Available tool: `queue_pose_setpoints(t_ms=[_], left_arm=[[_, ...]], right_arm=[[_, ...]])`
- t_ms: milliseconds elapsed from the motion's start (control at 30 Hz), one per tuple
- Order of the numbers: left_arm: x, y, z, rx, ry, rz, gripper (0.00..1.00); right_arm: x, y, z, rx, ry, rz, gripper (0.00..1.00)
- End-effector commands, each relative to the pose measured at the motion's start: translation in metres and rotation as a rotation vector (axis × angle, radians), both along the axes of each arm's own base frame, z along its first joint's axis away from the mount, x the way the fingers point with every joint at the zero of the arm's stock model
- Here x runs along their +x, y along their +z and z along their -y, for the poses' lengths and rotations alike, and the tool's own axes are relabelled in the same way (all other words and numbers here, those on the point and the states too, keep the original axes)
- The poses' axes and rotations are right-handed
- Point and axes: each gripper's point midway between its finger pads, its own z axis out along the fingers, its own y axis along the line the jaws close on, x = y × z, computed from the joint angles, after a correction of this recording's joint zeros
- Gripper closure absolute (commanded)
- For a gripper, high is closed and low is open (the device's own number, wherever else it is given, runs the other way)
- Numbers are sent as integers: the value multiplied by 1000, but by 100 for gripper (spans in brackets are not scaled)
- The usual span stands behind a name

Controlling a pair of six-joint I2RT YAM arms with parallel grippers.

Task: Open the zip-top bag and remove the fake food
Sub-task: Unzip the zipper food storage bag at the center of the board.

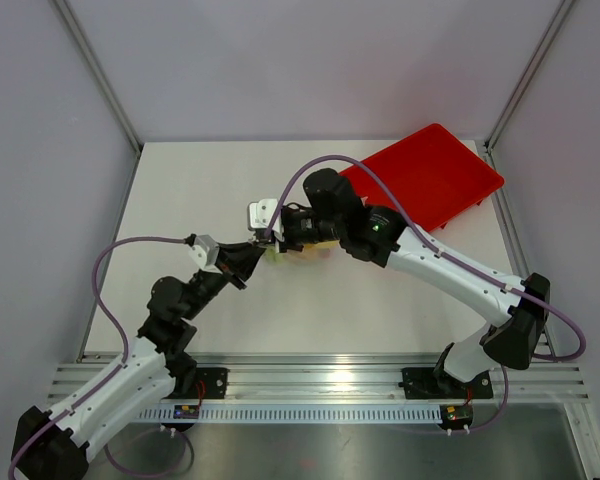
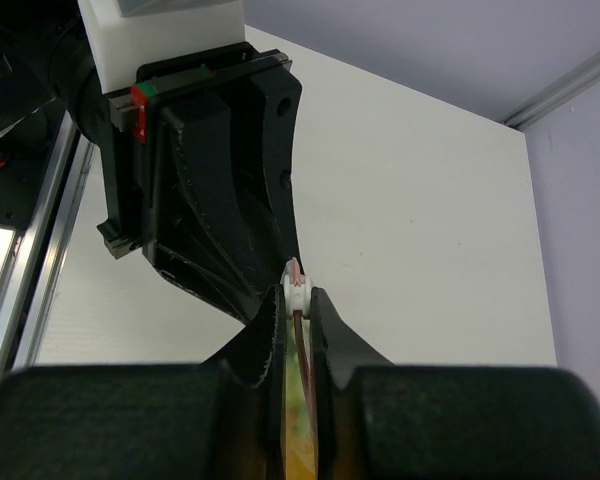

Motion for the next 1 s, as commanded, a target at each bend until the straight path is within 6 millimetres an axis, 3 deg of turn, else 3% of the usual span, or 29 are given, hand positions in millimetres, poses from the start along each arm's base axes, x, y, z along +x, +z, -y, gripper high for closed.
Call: queue_pose_setpoints(t_ms=[0,233,433,733,967], left_arm=[[-8,25,-9,-82,17,93,79],[-25,37,-23,-164,31,194,56],[-32,46,-20,-174,-5,247,48],[-29,45,-12,-143,-26,270,46],[-26,44,-2,-108,-64,264,61]], right_arm=[[-1,32,1,72,-17,48,99],[-5,46,5,90,-16,38,99],[-9,45,5,81,-2,26,100],[-16,43,7,64,24,5,99],[-18,44,7,64,35,-3,100]])
